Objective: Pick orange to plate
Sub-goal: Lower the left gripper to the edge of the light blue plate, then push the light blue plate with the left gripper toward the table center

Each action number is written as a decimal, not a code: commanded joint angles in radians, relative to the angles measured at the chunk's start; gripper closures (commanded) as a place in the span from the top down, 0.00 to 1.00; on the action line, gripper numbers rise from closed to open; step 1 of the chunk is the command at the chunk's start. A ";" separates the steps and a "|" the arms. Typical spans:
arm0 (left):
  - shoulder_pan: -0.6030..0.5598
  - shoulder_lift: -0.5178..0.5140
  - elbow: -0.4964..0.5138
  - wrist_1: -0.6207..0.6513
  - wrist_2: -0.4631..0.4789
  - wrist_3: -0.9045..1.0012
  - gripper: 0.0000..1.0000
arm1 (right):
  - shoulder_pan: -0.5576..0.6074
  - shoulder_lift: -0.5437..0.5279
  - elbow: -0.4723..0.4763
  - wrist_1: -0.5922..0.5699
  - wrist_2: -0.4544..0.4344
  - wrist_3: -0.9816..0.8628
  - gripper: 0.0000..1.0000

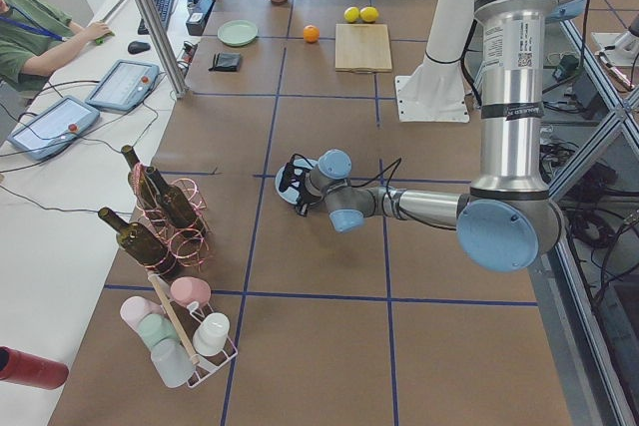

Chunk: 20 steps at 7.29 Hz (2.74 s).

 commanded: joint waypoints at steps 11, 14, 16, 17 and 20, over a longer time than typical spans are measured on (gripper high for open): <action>0.193 -0.642 0.029 0.480 0.055 -0.274 0.00 | 0.001 -0.002 0.003 0.000 0.002 0.000 1.00; 0.240 -0.684 0.114 0.462 0.111 -0.273 0.00 | 0.001 -0.002 0.001 0.000 0.000 0.000 1.00; 0.238 -0.686 0.118 0.462 0.109 -0.271 0.28 | 0.001 0.000 0.001 -0.002 0.000 0.000 1.00; 0.240 -0.684 0.118 0.462 0.111 -0.271 0.67 | 0.001 0.000 0.000 -0.002 0.000 0.000 1.00; 0.219 -0.651 0.032 0.518 0.100 -0.238 1.00 | 0.001 0.005 0.006 0.002 0.000 -0.008 1.00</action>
